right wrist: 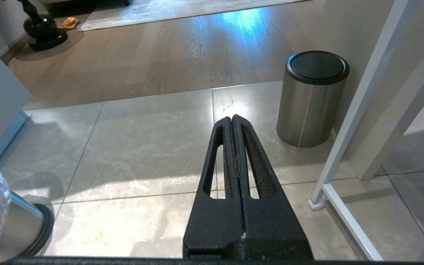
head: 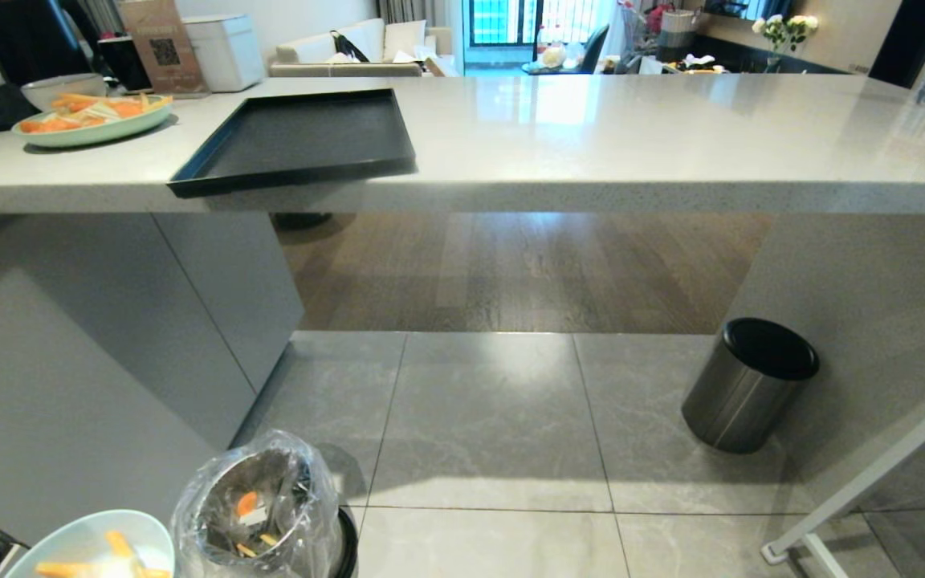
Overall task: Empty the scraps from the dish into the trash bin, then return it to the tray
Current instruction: Move the bowl over the trash can
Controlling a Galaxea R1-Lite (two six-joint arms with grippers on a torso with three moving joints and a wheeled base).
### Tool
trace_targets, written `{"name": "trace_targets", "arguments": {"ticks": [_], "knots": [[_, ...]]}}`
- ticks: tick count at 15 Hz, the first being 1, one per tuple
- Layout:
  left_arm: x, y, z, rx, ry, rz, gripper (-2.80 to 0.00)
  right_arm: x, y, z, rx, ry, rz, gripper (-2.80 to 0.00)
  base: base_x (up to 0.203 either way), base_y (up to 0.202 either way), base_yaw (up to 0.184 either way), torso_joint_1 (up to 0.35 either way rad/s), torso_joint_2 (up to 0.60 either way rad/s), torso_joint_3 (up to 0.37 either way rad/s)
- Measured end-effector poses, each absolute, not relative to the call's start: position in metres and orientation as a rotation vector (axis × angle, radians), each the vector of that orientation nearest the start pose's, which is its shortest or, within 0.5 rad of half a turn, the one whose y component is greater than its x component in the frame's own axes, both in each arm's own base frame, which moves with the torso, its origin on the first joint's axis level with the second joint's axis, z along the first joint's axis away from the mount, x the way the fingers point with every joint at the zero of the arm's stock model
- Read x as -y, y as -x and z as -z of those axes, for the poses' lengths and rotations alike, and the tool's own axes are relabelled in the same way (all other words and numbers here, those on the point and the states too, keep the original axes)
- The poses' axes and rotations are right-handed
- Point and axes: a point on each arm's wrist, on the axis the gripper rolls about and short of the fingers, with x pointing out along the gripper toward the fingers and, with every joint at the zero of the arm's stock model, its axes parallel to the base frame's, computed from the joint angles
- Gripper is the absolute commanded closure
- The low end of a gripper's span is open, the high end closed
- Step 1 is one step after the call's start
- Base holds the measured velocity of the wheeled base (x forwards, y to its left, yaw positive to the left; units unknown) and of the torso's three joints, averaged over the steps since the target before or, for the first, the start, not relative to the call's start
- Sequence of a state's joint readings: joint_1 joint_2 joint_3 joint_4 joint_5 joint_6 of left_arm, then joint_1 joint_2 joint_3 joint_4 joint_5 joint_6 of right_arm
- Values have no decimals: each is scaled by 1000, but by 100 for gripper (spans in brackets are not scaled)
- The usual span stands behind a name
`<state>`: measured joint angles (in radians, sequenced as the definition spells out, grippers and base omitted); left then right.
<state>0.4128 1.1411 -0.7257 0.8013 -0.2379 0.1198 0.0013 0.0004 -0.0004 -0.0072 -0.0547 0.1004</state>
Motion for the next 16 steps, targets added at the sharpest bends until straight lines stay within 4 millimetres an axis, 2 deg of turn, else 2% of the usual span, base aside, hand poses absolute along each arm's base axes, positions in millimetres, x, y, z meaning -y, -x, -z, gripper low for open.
{"name": "trace_targets", "arguments": {"ticks": [16], "knots": [[-36, -94, -174, -1167, 286, -82, 0, 1, 23, -76, 10, -103, 54, 0, 0, 0, 0, 0, 0, 0]]}}
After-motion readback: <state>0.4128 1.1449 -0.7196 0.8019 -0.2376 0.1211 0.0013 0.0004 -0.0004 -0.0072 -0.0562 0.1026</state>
